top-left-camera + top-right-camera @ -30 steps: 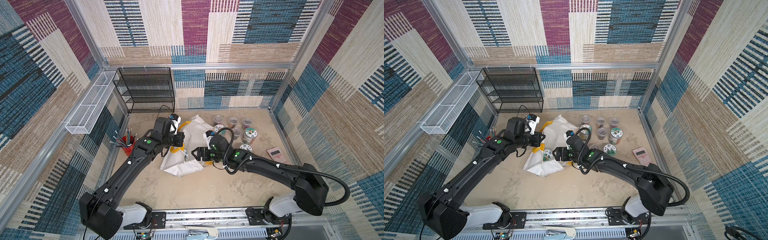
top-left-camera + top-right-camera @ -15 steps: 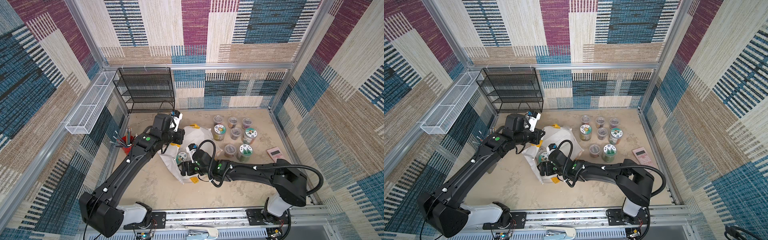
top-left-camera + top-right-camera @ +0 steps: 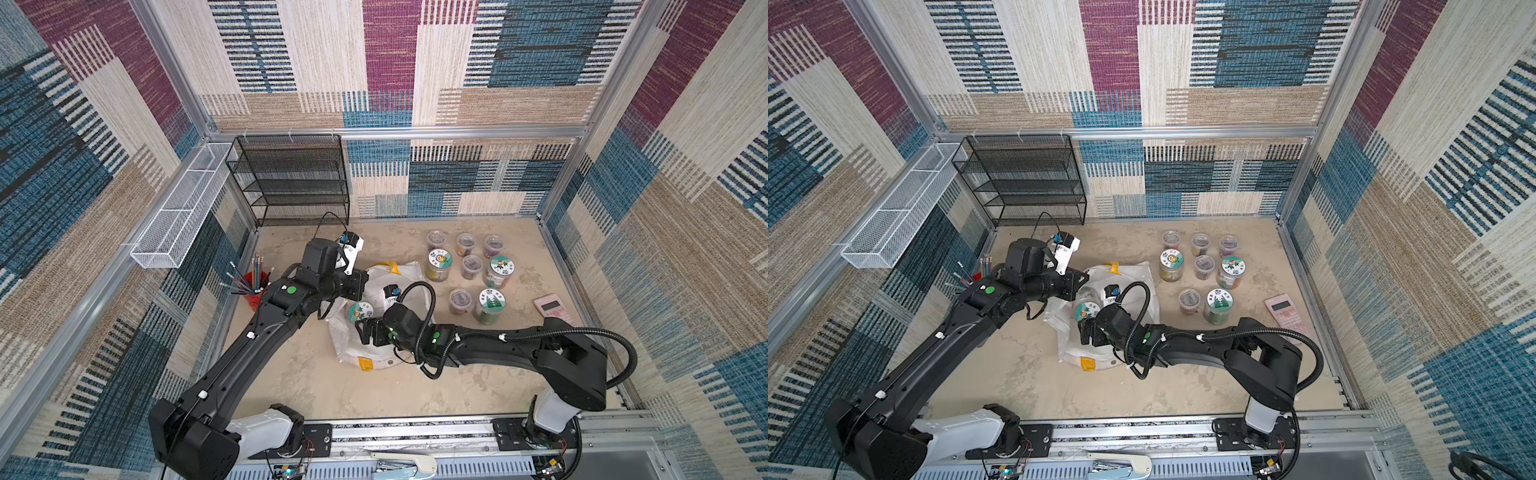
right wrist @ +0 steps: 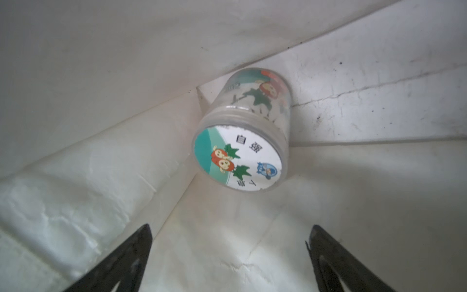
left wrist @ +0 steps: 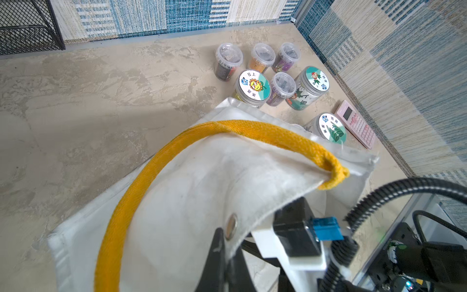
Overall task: Take out the seed jars from the canvas bag
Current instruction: Pick up the seed jar from the canvas bag.
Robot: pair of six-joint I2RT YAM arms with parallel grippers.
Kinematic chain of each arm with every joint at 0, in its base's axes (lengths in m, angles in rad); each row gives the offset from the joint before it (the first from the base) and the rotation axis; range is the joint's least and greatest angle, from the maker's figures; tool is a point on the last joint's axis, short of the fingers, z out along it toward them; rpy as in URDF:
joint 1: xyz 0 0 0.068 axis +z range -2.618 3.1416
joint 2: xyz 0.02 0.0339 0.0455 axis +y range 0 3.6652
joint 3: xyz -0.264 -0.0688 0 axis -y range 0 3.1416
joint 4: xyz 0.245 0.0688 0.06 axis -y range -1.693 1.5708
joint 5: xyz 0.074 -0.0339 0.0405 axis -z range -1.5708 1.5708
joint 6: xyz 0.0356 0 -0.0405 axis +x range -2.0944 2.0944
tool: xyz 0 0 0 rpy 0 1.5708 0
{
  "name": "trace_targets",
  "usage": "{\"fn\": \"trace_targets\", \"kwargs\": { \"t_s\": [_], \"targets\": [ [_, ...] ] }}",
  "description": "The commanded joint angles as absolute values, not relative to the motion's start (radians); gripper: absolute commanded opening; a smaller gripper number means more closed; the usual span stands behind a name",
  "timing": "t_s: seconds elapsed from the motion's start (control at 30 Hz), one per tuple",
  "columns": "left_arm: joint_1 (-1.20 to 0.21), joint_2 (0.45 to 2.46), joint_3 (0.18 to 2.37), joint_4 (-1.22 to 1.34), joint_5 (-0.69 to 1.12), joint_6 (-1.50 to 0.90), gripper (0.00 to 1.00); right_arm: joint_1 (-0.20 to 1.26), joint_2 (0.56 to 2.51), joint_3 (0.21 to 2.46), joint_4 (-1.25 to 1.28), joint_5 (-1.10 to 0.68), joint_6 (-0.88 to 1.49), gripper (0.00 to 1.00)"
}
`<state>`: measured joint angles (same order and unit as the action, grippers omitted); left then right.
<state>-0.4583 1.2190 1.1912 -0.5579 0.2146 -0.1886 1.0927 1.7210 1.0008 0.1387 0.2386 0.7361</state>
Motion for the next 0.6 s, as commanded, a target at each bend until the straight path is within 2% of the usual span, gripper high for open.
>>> {"fn": "trace_targets", "kwargs": {
  "t_s": [0.0,0.3,0.57],
  "targets": [
    [-0.459,1.207,1.192,-0.525,0.212,-0.209,0.0,1.094,1.766,1.046,0.21,0.305,0.698,1.0],
    [-0.458,1.211,1.209,-0.535,0.229,-0.195,0.0,1.094,1.92,1.228,0.079,0.373,0.723,0.99],
    [-0.459,1.22,1.218,-0.535,0.227,-0.189,0.0,1.095,1.994,1.297,0.048,0.365,0.718,0.99]
  ]
}}
